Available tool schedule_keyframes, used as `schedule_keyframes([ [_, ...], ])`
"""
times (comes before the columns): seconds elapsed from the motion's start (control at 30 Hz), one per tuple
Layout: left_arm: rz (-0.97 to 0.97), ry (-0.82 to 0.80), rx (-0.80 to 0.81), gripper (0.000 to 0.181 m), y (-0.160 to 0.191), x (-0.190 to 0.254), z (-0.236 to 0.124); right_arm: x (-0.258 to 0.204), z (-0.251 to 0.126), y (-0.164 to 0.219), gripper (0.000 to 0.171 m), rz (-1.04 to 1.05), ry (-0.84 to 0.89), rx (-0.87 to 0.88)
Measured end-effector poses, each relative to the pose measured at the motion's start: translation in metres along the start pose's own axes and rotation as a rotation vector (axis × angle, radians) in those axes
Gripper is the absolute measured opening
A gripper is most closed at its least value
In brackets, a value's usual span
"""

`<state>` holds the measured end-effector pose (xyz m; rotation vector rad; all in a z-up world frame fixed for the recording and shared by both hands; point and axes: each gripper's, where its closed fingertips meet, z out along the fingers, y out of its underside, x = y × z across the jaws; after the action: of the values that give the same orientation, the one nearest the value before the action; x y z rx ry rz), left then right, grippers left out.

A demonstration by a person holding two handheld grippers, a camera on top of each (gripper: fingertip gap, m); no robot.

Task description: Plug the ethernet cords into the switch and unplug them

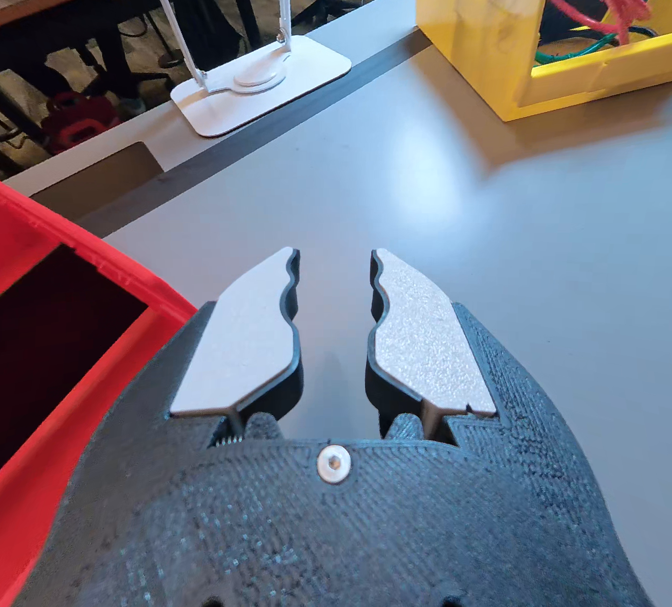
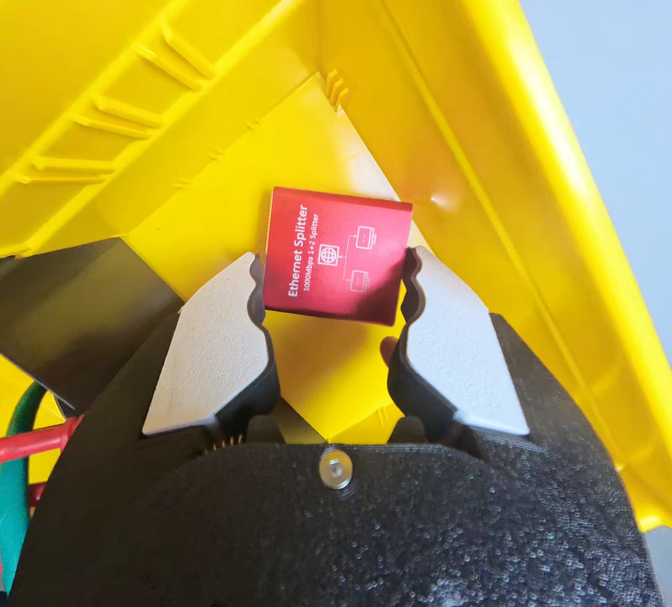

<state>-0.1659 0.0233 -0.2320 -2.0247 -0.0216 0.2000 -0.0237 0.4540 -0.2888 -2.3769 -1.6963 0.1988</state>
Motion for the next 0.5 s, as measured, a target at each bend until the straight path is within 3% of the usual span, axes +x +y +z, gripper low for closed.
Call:
schedule_keyframes([
  [0.13, 0.005, -0.018, 0.003, 0.037, 0.0, -0.004, -0.003, 0.004, -0.019, -0.009, 0.079, -0.005, 0.022, 0.071],
  [0.27, 0.005, -0.02, 0.014, 0.037, -0.002, -0.005, -0.006, 0.013, -0.07, -0.023, 0.082, -0.034, 0.095, 0.173],
  [0.37, 0.007, -0.017, 0.024, 0.038, -0.004, -0.005, -0.008, 0.002, -0.129, -0.043, 0.08, -0.07, 0.141, 0.372],
  [0.5, 0.012, -0.011, 0.051, 0.039, -0.01, -0.003, -0.012, -0.052, -0.219, -0.056, 0.074, -0.115, 0.147, 0.767],
])
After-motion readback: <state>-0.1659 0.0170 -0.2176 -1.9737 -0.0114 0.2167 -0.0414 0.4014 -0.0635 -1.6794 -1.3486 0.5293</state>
